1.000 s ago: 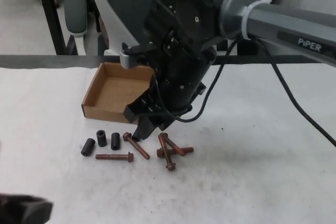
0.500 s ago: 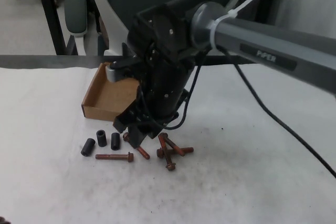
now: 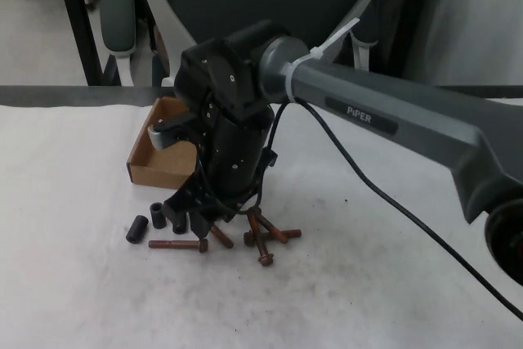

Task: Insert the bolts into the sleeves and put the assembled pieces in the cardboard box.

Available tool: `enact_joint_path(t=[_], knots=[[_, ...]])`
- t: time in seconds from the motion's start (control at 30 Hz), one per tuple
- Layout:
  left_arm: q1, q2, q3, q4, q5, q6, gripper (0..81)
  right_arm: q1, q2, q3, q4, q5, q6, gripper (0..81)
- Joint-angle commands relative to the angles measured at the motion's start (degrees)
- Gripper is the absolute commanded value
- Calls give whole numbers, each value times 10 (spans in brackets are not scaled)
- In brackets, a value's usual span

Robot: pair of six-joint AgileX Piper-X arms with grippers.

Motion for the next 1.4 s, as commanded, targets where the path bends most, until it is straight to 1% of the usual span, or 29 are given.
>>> enact_joint_path(t=[0.0, 0.3, 0.57, 0.6, 0.67, 0.73, 0.8, 0.87, 1.03, 1.2, 1.27, 1.37], knots=[[-1, -4, -10, -1, -3, 0, 8, 2, 4, -12, -16, 10, -5, 447], [-1, -4, -10, -1, -3, 0, 8, 2, 28, -12, 4, 9, 2, 447], [-1, -4, -10, -1, -3, 0, 8, 2, 34, -11, -12, 14, 11, 446], [-1, -4, -10, -2, 0, 0, 8, 2, 34, -11, -15, 15, 11, 435], [-1, -4, -10, -5, 0, 6, 8, 2, 34, -11, -21, 26, 16, 368], [-1, -4, -10, -4, 0, 13, 8, 2, 34, -11, -21, 27, 16, 267], [-1, -4, -10, -6, 0, 13, 8, 2, 34, -11, -21, 27, 16, 123], [-1, -4, -10, -8, 0, 20, 8, 2, 34, -11, -21, 27, 29, 2], [-1, -4, -10, -18, 0, 73, 8, 2, 30, -13, -41, 22, 53, 3], [-1, -4, -8, -22, 4, 77, 8, 2, -1, -19, -73, 22, 52, 2], [-1, -4, -5, -30, 28, 77, 8, 2, -22, -19, -91, 23, 52, 2], [-1, -4, 8, -57, 113, 77, 8, -2, -51, -19, -107, 23, 52, 2]])
